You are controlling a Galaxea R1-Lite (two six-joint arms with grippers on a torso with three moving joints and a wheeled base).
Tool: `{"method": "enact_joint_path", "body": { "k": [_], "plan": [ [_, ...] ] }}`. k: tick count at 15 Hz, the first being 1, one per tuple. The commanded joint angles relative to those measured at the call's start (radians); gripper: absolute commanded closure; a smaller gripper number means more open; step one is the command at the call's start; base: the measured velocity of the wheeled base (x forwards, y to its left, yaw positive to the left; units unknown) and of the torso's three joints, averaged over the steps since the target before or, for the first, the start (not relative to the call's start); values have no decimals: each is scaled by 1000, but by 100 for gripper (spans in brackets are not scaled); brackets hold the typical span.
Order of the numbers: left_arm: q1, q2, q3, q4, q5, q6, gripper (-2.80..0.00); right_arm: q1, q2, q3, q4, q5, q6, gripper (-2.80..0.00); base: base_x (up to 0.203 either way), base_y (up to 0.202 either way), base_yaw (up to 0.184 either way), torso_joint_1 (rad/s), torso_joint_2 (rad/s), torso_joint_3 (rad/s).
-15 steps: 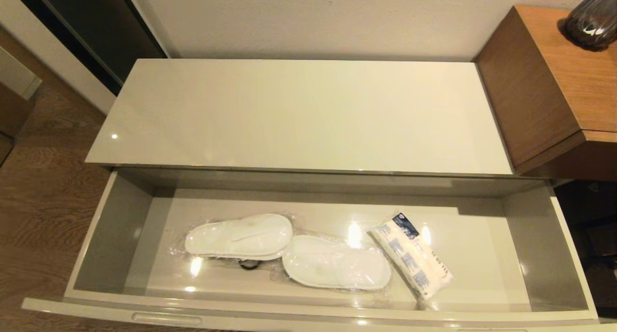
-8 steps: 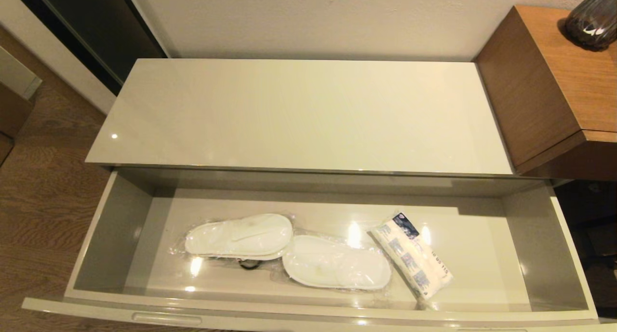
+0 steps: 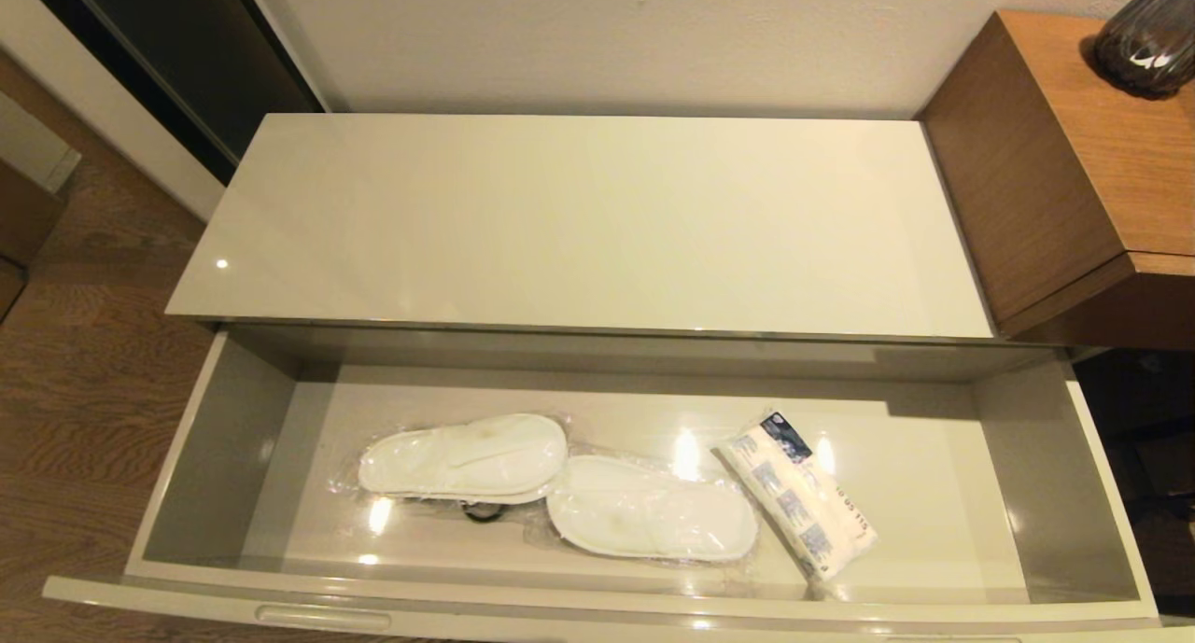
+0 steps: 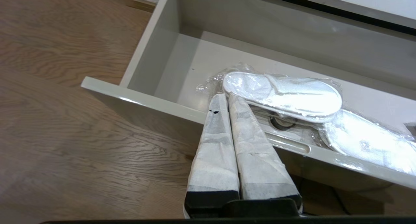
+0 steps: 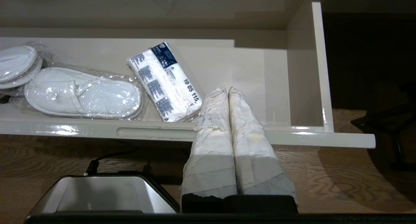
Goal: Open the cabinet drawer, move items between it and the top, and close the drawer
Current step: Close the drawer
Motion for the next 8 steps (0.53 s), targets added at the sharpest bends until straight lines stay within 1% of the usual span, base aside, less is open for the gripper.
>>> {"method": "enact_joint_path", "body": {
  "k": [1, 2, 3, 4, 5, 6, 8],
  "plan": [
    [1, -38, 0, 0, 35, 6, 0, 0, 2, 0, -1, 0, 0, 0, 0, 0, 0, 0, 0, 0],
    [0, -38, -1, 1, 42, 13, 0, 0, 0, 0, -1, 0, 0, 0, 0, 0, 0, 0, 0, 0],
    [1, -38, -2, 6, 42, 42, 0, 0, 1, 0, -1, 1, 0, 0, 0, 0, 0, 0, 0, 0],
    [1, -38, 3, 14, 39, 141, 0, 0, 1, 1, -1, 0, 1, 0, 0, 0, 0, 0, 0, 0],
    [1, -38, 8, 22, 24, 226, 0, 0, 0, 0, -1, 0, 1, 0, 0, 0, 0, 0, 0, 0],
    [2, -38, 11, 27, 9, 230, 0, 0, 0, 0, 0, 0, 1, 0, 0, 0, 0, 0, 0, 0],
    [2, -38, 10, 23, 15, 168, 0, 0, 0, 0, -1, 0, 0, 0, 0, 0, 0, 0, 0, 0]
  ]
}}
